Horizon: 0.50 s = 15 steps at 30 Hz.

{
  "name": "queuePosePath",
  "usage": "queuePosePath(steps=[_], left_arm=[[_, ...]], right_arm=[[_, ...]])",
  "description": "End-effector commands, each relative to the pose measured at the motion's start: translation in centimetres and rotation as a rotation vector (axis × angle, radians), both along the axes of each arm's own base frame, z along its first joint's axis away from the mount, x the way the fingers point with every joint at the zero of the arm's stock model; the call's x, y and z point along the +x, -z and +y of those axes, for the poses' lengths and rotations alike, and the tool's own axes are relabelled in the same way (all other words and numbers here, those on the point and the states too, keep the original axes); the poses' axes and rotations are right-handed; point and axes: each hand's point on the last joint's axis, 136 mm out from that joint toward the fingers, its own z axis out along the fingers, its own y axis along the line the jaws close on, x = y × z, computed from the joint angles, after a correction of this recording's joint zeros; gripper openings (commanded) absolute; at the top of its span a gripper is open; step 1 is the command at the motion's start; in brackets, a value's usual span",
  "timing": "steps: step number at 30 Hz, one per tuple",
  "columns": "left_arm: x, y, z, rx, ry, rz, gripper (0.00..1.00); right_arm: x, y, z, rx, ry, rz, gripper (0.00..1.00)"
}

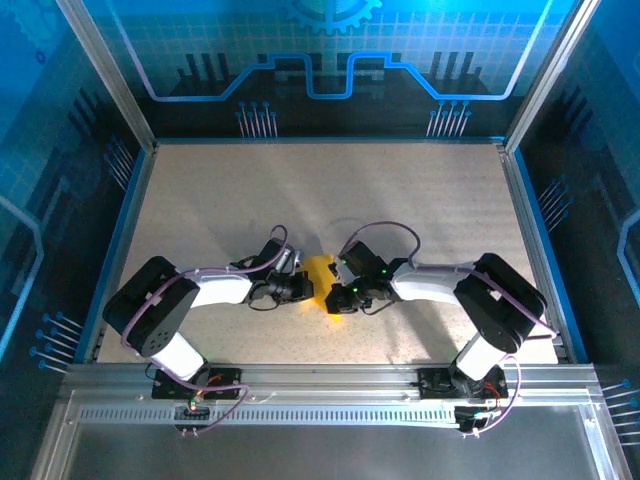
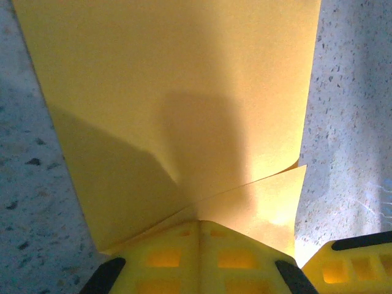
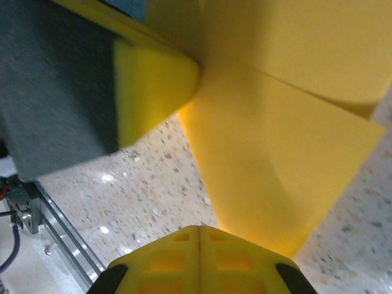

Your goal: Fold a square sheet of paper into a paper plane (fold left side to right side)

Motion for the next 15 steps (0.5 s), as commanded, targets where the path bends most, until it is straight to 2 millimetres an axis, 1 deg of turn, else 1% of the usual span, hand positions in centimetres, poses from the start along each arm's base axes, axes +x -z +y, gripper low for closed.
queuePosePath(steps=[1, 9, 15], left_arm=[[-0.9, 2.1, 1.3, 0.082, -0.029, 0.059, 0.00], [-0.9, 2.2, 1.4, 0.091, -0.035, 0.066, 0.00], [-1.0, 2.3, 1.6, 0.102, -0.037, 0.071, 0.00]], right_arm=[[0.5, 0.0, 1.2, 0.012, -0.020, -0.014, 0.00], [1.5, 0.9, 2.2, 0.003, -0.024, -0.017, 0.00], [1.8, 1.6, 2.1, -0.013, -0.027, -0.009, 0.00]])
